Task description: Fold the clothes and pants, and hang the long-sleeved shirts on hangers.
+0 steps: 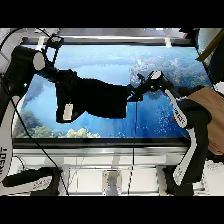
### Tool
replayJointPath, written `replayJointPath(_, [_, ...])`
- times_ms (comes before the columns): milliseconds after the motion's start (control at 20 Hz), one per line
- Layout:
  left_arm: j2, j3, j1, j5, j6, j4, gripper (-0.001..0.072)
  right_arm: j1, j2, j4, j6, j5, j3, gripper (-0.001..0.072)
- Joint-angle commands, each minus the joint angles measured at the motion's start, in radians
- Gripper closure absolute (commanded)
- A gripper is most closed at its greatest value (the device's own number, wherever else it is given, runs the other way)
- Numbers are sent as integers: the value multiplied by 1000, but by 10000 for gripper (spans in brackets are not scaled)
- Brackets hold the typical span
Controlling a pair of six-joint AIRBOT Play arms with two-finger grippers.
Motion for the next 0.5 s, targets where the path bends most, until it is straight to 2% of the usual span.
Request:
replayJointPath(0, [1,0,0,0,0,1,691,22,-37,79,-41,-42,-1,258])
replayJointPath(250, [1,0,0,0,0,0,691,85,-38,51,-46,-119,-1,264])
replayJointPath(300, [1,0,0,0,0,0,692,96,-38,53,-55,-134,0,344])
replayJointPath(350, [1,0,0,0,0,0,691,103,-37,53,-58,-134,5,618])
replayJointPath(400, [1,0,0,0,0,1,692,107,-36,52,-64,-130,16,693])
replayJointPath(450, [1,0,0,0,0,1,692,104,-34,49,-71,-123,37,699])
